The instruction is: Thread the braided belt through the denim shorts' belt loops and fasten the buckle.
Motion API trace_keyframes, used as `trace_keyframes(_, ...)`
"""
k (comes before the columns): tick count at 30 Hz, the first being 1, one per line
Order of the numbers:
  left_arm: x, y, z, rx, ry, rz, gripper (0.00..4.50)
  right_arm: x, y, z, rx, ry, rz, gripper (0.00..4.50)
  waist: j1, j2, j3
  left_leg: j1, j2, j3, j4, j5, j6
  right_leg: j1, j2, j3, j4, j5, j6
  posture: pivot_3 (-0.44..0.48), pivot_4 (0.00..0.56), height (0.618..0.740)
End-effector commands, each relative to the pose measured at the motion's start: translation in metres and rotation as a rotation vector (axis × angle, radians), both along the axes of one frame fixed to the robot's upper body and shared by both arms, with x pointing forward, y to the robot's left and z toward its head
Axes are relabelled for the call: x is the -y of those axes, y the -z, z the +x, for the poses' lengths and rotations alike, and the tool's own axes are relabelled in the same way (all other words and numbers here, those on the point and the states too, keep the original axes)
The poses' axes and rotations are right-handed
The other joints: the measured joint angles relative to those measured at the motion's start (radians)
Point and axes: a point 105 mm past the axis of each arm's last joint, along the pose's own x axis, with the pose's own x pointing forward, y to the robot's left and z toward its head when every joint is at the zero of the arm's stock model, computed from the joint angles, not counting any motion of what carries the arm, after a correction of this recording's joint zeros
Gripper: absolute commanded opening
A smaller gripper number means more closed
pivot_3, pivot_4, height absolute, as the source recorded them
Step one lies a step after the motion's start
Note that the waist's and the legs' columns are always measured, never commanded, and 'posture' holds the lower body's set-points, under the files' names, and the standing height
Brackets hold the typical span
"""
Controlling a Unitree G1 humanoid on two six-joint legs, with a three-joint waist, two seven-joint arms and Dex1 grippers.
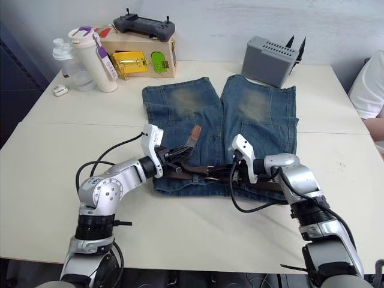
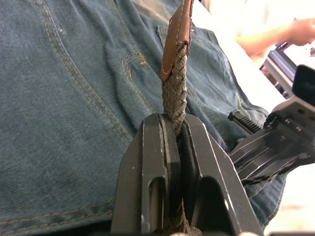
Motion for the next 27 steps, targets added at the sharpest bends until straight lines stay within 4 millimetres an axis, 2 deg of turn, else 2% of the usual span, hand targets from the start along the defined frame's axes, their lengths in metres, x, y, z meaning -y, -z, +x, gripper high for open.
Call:
trace_keyframes(1, 0.0, -0.014, -0.002, 0.071, 0.002, -0.002, 0.0, -0.009, 0.026, -0.003, -0.104, -0.03, -0.041, 0.01, -0.002, 0.0, 0.0, 0.0, 0.0, 0.0, 0.0, 0.0, 0.0, 0.0, 0.0, 0.0, 0.0, 0.0, 0.0, 0.0, 0.15, 0.735)
trace_keyframes(5, -0.002, -0.013, -0.003, 0.072, -0.009, -0.003, 0.0, -0.008, 0.042, 0.003, -0.173, -0.009, -0.131, 0.01, -0.013, 0.0, -0.002, 0.002, 0.0, 0.0, -0.001, 0.0, 0.0, 0.001, 0.0, 0.0, 0.0, 0.0, 0.0, 0.0, 0.15, 0.735)
trace_keyframes(10, -0.006, -0.015, -0.003, 0.081, -0.041, -0.019, 0.0, -0.004, 0.063, -0.005, -0.268, -0.045, -0.3, 0.01, -0.023, 0.0, -0.005, 0.007, 0.001, -0.002, -0.002, -0.001, 0.001, 0.008, 0.0, -0.001, -0.004, 0.0, 0.0, 0.0, 0.15, 0.735)
trace_keyframes(14, -0.007, -0.026, 0.0, 0.101, -0.055, -0.075, 0.0, 0.0, 0.08, -0.009, -0.282, -0.051, -0.43, 0.01, -0.022, -0.001, -0.014, 0.016, 0.001, -0.002, -0.004, -0.007, 0.004, 0.018, 0.0, -0.002, -0.008, 0.0, 0.0, 0.0, 0.15, 0.735)
trace_keyframes(17, -0.009, -0.037, 0.003, 0.116, -0.057, -0.11, 0.0, -0.001, 0.086, -0.004, -0.284, 0.001, -0.438, 0.01, -0.024, -0.004, -0.019, 0.022, 0.001, -0.003, -0.004, -0.011, 0.004, 0.025, 0.0, -0.003, -0.011, 0.0, 0.0, 0.0, 0.15, 0.735)
trace_keyframes(21, -0.008, -0.051, 0.008, 0.144, -0.032, -0.136, 0.0, 0.002, 0.095, -0.008, -0.288, -0.012, -0.482, 0.01, -0.026, -0.007, -0.022, 0.028, 0.002, -0.004, -0.005, -0.014, 0.0, 0.031, 0.0, -0.003, -0.012, -0.001, -0.001, 0.0, 0.15, 0.735)
trace_keyframes(23, -0.004, -0.058, 0.013, 0.164, -0.007, -0.134, 0.0, 0.003, 0.099, -0.01, -0.269, -0.031, -0.503, 0.01, -0.027, -0.006, -0.022, 0.03, 0.002, -0.004, -0.006, -0.014, 0.0, 0.032, 0.0, -0.003, -0.013, -0.001, -0.001, 0.0, 0.15, 0.735)
trace_keyframes(27, 0.022, -0.082, 0.02, 0.231, 0.11, -0.143, 0.0, 0.006, 0.109, -0.018, -0.212, -0.097, -0.566, 0.01, -0.023, -0.008, -0.024, 0.03, 0.002, -0.004, -0.007, -0.014, -0.001, 0.033, 0.001, -0.003, -0.013, -0.001, -0.001, 0.0, 0.15, 0.735)
